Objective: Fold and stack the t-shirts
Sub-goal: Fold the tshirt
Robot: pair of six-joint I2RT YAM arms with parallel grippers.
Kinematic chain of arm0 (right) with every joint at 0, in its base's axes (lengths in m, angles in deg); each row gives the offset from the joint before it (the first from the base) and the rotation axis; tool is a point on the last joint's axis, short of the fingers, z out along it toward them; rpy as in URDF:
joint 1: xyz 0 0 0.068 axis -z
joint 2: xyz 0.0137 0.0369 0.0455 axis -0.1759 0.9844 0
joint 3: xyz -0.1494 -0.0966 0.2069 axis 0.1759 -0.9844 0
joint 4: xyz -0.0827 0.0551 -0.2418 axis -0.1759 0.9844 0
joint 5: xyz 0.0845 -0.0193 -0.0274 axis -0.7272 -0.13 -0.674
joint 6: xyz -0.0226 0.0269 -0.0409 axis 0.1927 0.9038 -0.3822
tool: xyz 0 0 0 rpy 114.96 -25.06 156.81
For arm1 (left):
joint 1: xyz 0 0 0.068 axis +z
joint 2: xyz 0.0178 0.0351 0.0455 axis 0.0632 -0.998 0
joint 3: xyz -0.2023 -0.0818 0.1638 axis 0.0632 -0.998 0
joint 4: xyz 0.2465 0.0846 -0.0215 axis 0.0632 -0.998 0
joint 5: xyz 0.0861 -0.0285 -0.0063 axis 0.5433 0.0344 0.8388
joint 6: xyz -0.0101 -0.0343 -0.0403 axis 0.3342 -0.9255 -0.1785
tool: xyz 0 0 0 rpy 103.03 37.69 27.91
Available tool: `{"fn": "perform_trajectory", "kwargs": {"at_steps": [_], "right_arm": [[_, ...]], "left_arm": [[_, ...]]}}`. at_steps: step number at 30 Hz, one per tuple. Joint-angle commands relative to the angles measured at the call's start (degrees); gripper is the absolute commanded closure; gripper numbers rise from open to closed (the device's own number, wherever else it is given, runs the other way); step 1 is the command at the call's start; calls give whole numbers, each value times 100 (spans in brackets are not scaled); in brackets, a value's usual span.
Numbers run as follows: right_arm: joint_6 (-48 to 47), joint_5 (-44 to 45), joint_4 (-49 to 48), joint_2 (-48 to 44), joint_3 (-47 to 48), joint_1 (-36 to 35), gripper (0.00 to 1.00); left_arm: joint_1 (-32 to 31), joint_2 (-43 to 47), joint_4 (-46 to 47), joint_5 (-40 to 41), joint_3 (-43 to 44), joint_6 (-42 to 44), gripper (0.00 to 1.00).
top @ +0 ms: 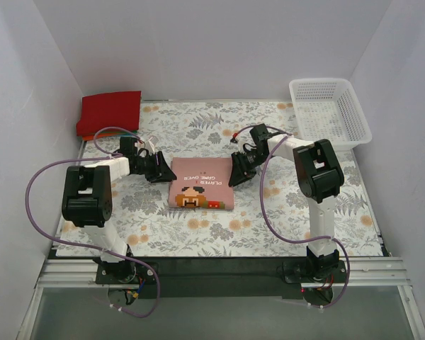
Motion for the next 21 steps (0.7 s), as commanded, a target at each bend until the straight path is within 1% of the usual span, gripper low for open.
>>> {"fn": "perform_trajectory", "kwargs": {"at_steps": [1, 6, 7, 9, 10, 12, 13, 18, 21], "right_arm": [[22, 5, -105, 125, 165, 7, 61], [22, 127, -96, 248, 174, 7, 70], [22, 154, -96, 257, 182, 7, 73], [22, 233, -96, 309, 183, 15, 79], [22, 259, -96, 318, 191, 15, 86], [22, 426, -87, 362, 191, 15, 97], [13, 496, -96, 371, 183, 7, 99], [-22, 874, -61, 476, 130, 7, 99], [-48, 1059, -61, 477, 95, 15, 99]], "left_arm": [[-146, 25, 123, -191, 168, -78, 65], [-173, 68, 202, -139, 141, -140, 75], [-173, 103, 237, -113, 124, -149, 76], [-173, 130, 228, -69, 97, -149, 83], [-173, 165, 220, -7, 89, -149, 90], [-173, 227, 194, 185, 71, -114, 96], [-164, 253, 80, 265, 88, -70, 100], [-94, 490, -263, 660, 211, 360, 100], [-50, 596, -308, 1073, 141, 597, 100]]}}
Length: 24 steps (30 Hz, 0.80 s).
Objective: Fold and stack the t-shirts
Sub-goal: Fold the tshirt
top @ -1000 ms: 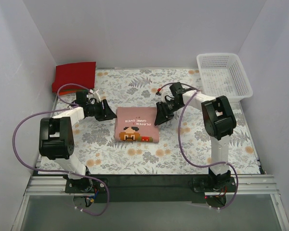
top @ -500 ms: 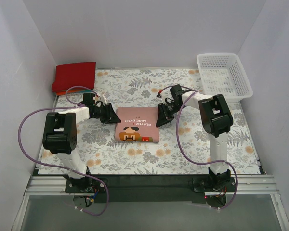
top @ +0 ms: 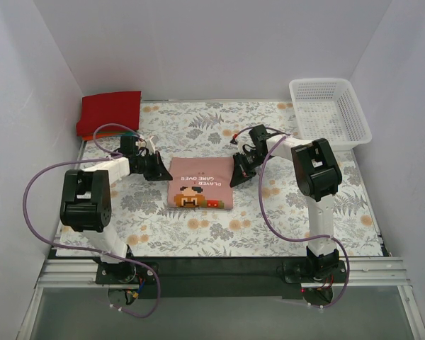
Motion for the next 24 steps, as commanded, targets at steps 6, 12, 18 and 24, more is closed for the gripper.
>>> {"fn": "perform_trajectory", "kwargs": {"at_steps": [6, 12, 18, 24], "right_arm": [[-210, 1216, -30, 251, -26, -9, 99], [-298, 1129, 57, 234, 88, -9, 99], [-447, 513, 207, -309, 309, -9, 58], [-517, 136, 207, -1057, -297, -17, 43]], "left_arm": [[145, -188, -146, 949, 172, 678, 100], [154, -761, -111, 662, 409, 635, 100], [189, 108, -155, -289, 173, 669, 59], [418, 688, -638, -817, -205, 784, 55]]}}
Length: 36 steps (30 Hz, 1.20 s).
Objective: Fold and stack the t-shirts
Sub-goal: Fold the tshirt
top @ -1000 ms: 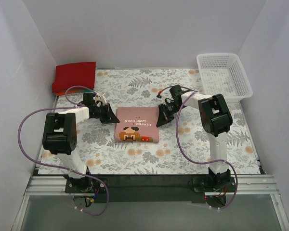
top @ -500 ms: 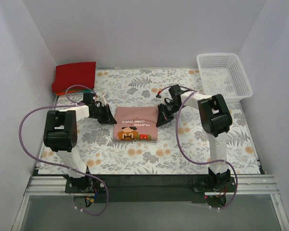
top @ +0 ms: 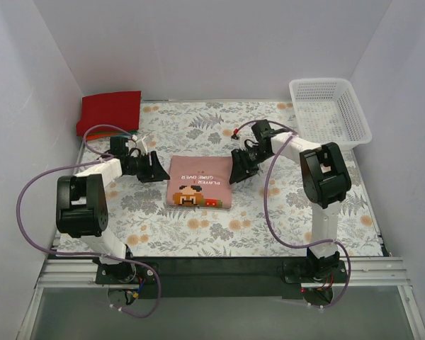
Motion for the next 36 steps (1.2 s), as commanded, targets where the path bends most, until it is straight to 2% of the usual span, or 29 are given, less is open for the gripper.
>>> {"fn": "perform_trajectory", "kwargs": {"at_steps": [1, 6, 12, 14, 16, 17, 18, 19, 21, 26, 30, 34, 35, 36], "right_arm": [[-212, -122, 32, -514, -363, 0, 43], [-326, -439, 59, -357, -847, -193, 45], [-326, -782, 32, -66, -962, -483, 47], [-291, -826, 50, 91, -909, -510, 54], [-256, -748, 41, 206, -778, -492, 72], [-238, -712, 50, 311, -725, -484, 79], [-229, -668, 50, 364, -681, -457, 92], [-238, -590, 50, 408, -576, -405, 99], [-212, -501, 67, 566, -462, -299, 99], [-264, -282, 146, 681, -57, 140, 99], [-326, -132, 147, 550, -153, 299, 99], [-335, -464, 120, 505, -268, 264, 99], [-343, -492, 129, 479, -276, 246, 99], [-344, -527, 120, 470, -276, 194, 99]], "left_arm": [[7, 473, -334, -419, -280, 152, 55], [7, 298, -554, -551, -360, 240, 55], [-11, -10, -853, -665, -246, 214, 57], [-20, -80, -941, -735, -254, 205, 63], [-28, -133, -976, -867, -263, 188, 72], [-20, -238, -941, -868, -263, 118, 84], [-28, -300, -837, -850, -211, 82, 89], [-29, -396, -792, -763, -132, 56, 94], [6, -703, -722, -727, 156, -6, 100], [129, -1074, -651, -683, 642, -111, 100], [252, -925, -747, -508, 634, 37, 100], [279, -740, -792, -647, 431, 170, 100], [279, -723, -809, -744, 388, 170, 97], [279, -688, -835, -901, 370, 161, 89]]}}
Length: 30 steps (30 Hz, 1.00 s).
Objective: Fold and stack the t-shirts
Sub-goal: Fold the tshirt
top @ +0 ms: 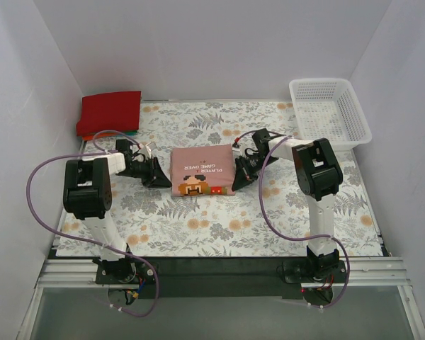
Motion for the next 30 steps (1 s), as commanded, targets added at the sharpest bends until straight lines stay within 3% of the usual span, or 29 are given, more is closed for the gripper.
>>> {"fn": "perform_trajectory", "kwargs": {"at_steps": [1, 5, 11, 17, 24, 26, 30], "right_arm": [[-193, 120, 85, -144, -91, -25, 99], [-175, 67, 85, -232, -99, -87, 99], [-184, 49, 68, -188, -178, -122, 99], [-193, 58, 77, -135, -187, -113, 99], [-201, 110, 94, -91, -196, -122, 99], [-184, 286, 103, -135, -205, -105, 99], [-149, 558, 112, -284, -205, 106, 99]], "left_arm": [[174, 386, -47, -161, -109, 170, 75], [148, 640, -108, -400, -293, 222, 52], [25, 624, -12, -382, -505, 153, 49], [-230, 518, 243, -338, -584, -67, 58], [-230, 500, 156, 38, -505, 11, 87], [-230, 561, -37, 197, -391, 247, 100], [-151, 667, -896, 619, -5, 880, 100]]}}
